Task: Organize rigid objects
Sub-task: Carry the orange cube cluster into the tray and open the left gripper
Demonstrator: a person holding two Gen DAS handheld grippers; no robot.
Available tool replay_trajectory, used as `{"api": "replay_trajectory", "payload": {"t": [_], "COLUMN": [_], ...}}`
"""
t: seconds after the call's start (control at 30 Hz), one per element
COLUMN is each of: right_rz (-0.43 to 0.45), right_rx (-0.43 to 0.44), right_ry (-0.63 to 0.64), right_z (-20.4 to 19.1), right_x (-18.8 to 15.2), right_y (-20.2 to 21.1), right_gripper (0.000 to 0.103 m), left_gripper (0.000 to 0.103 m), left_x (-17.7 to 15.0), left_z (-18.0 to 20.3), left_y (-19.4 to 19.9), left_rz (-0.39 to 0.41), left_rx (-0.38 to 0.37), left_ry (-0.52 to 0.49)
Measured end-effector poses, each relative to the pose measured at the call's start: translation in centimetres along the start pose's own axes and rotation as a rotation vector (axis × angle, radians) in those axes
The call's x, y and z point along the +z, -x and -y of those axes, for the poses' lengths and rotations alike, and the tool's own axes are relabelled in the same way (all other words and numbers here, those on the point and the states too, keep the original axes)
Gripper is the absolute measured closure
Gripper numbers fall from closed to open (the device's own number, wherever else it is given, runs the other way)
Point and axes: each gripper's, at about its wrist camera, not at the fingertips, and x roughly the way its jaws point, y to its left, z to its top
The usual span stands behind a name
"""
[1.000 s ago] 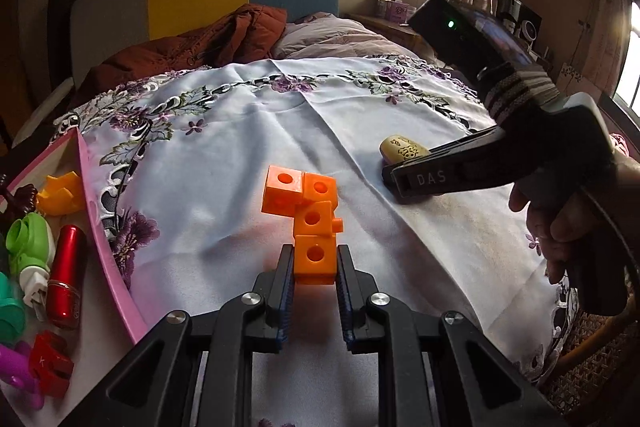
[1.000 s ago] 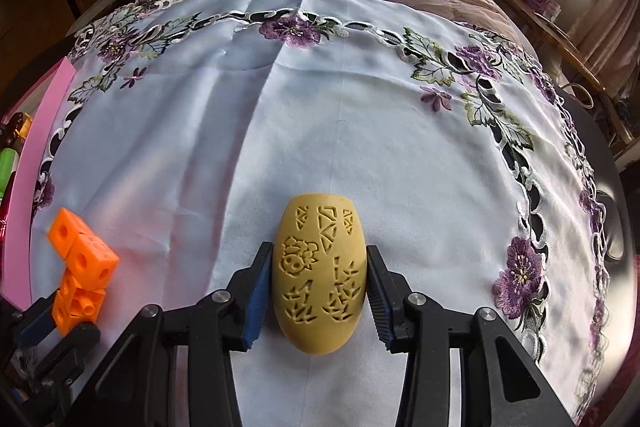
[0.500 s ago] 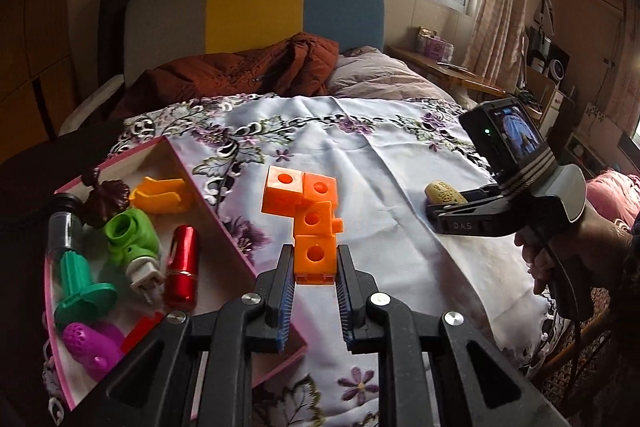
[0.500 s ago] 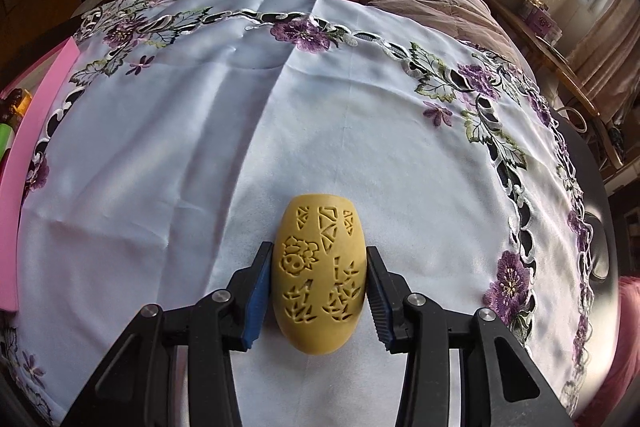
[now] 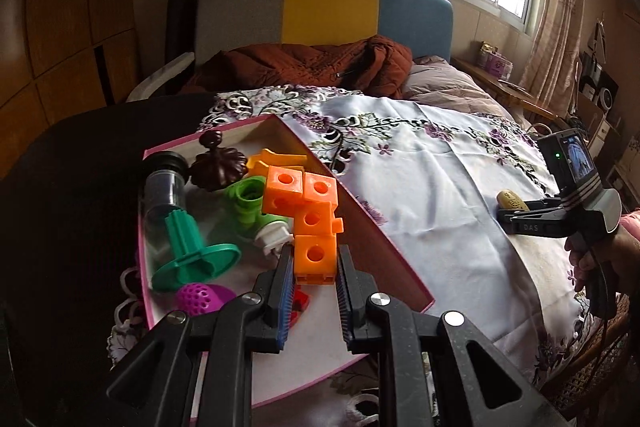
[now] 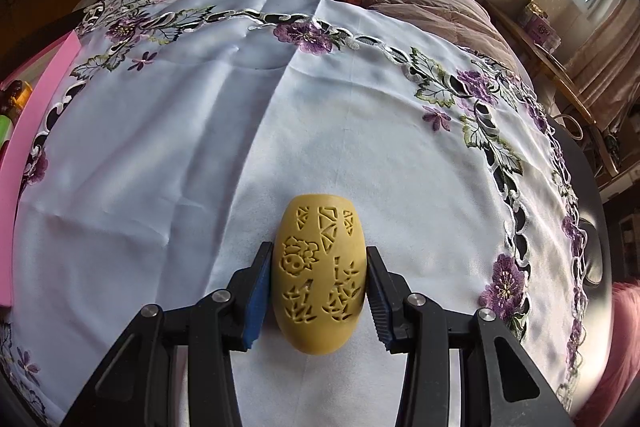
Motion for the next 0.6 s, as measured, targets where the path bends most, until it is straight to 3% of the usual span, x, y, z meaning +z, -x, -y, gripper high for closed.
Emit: {"api": "replay_trajectory", "payload": {"t": [0.6], "right_rz": [0.006], "right_rx": [-0.023], "right_ry": [0.026], "right_z": [-0.3], "right_x": [0.0], "right_y": [0.2], "right_gripper": [0.059], "left_gripper": [0.085], "left_x": [-1.9], "left_z": [-4.3], "left_y": [1.4], "left_rz": [-0.022], "left_rx": [0.06], "left_ry": [0.066]}}
